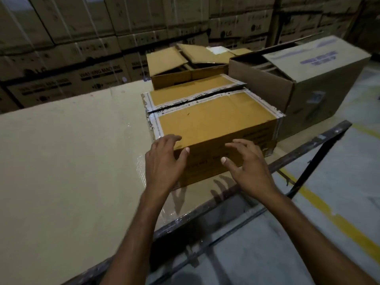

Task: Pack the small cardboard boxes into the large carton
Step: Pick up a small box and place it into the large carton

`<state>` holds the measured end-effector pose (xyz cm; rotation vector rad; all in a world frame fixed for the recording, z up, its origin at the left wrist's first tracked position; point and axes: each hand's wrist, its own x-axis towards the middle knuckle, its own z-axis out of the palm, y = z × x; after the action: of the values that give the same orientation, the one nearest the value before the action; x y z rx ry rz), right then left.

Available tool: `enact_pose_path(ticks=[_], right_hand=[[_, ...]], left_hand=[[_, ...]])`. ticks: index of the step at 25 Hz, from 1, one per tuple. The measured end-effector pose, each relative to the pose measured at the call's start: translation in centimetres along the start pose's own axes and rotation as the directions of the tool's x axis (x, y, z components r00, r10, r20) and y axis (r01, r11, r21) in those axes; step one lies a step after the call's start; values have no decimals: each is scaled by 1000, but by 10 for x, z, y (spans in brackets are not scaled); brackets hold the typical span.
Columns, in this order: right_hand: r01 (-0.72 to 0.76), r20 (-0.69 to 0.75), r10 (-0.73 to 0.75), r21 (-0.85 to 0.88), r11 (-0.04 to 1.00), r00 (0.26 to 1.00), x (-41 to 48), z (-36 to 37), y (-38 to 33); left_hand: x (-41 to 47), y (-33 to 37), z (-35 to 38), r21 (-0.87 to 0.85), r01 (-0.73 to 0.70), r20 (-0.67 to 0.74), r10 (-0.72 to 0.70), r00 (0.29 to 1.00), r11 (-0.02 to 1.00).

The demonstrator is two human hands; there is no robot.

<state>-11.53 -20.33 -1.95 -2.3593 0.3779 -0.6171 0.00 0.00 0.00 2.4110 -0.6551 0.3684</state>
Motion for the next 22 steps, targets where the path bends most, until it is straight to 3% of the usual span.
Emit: enact_pose_path(ticks=[5, 8, 11, 17, 22], right_hand=[[-37, -45, 28, -199, 979, 999, 59, -4, 34], [-48, 2, 53, -389, 920, 999, 92, -4, 57], [-20, 66, 55, -456, 890, 996, 102, 3, 70], [8, -19, -17, -408, 913, 1000, 136, -13, 81], [-200, 104, 261, -397, 896, 960, 174, -41, 106]], left_hand=[[35, -14, 18, 114, 72, 152, -89, 984, 991], [51, -12, 29, 172, 87, 250, -129, 960, 981], [58, -7, 37, 221, 123, 199, -169, 965, 967], [67, 19, 67, 301, 70, 173, -127, 977, 951], [64, 22, 70, 366, 301, 72, -349, 934, 880]])
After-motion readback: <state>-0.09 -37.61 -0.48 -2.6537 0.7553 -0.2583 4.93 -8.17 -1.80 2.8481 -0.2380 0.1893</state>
